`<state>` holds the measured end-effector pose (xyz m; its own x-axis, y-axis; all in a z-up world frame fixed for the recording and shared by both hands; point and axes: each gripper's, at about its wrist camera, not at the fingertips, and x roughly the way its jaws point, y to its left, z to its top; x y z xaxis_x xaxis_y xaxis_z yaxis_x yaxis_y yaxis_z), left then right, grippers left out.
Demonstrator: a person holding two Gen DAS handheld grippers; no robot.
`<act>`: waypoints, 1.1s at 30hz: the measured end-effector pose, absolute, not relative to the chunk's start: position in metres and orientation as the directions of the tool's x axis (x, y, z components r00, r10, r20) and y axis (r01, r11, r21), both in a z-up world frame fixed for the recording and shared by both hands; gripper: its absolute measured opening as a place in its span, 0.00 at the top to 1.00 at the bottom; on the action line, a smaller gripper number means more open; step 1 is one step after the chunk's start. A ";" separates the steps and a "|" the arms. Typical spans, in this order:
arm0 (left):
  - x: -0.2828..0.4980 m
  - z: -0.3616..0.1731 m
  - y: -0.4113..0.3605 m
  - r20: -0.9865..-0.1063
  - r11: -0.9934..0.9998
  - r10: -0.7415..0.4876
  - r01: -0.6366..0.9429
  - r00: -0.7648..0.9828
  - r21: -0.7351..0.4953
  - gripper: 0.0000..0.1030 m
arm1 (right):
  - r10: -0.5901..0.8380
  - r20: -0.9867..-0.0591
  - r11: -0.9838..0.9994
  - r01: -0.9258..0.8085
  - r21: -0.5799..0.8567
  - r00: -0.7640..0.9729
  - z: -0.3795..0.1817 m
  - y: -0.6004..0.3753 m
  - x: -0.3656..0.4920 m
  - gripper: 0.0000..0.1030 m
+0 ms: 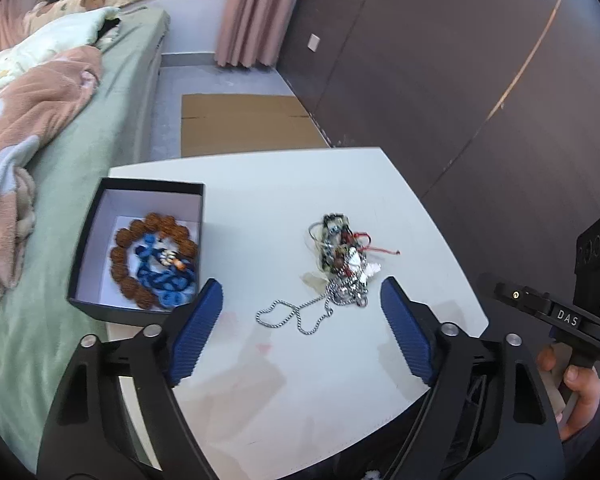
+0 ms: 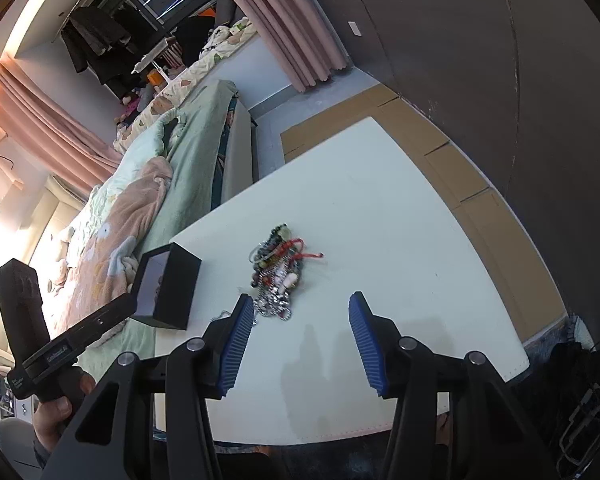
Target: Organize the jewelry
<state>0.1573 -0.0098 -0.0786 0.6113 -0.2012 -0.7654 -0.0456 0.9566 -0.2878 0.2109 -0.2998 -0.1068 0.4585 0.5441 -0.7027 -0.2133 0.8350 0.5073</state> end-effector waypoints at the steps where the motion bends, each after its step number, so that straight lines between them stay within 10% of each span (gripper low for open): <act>1: 0.159 -0.081 -0.013 -0.769 0.958 -0.204 -0.038 0.605 -0.284 0.28 | 0.548 -0.702 0.833 -0.215 0.511 0.455 -0.111 -0.300 0.211 0.52; 20: 0.215 -0.142 -0.048 -0.829 0.969 -0.235 0.058 0.508 -0.239 0.45 | 0.595 -0.716 0.804 -0.267 0.531 0.365 -0.169 -0.272 0.218 0.58; 27: 0.229 -0.167 -0.041 -0.827 0.946 -0.299 0.036 0.476 -0.321 0.97 | 0.593 -0.731 0.804 -0.281 0.523 0.338 -0.174 -0.261 0.224 0.63; 33: 0.215 -0.149 -0.037 -0.771 0.923 -0.352 0.057 0.531 -0.382 0.98 | 0.584 -0.753 0.807 -0.319 0.497 0.303 -0.176 -0.239 0.229 0.63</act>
<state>0.2155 -0.0372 -0.1490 0.5306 -0.3518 -0.7712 0.0572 0.9226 -0.3815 0.2286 -0.2392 -0.1765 0.3029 0.5837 -0.7534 -0.3188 0.8070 0.4971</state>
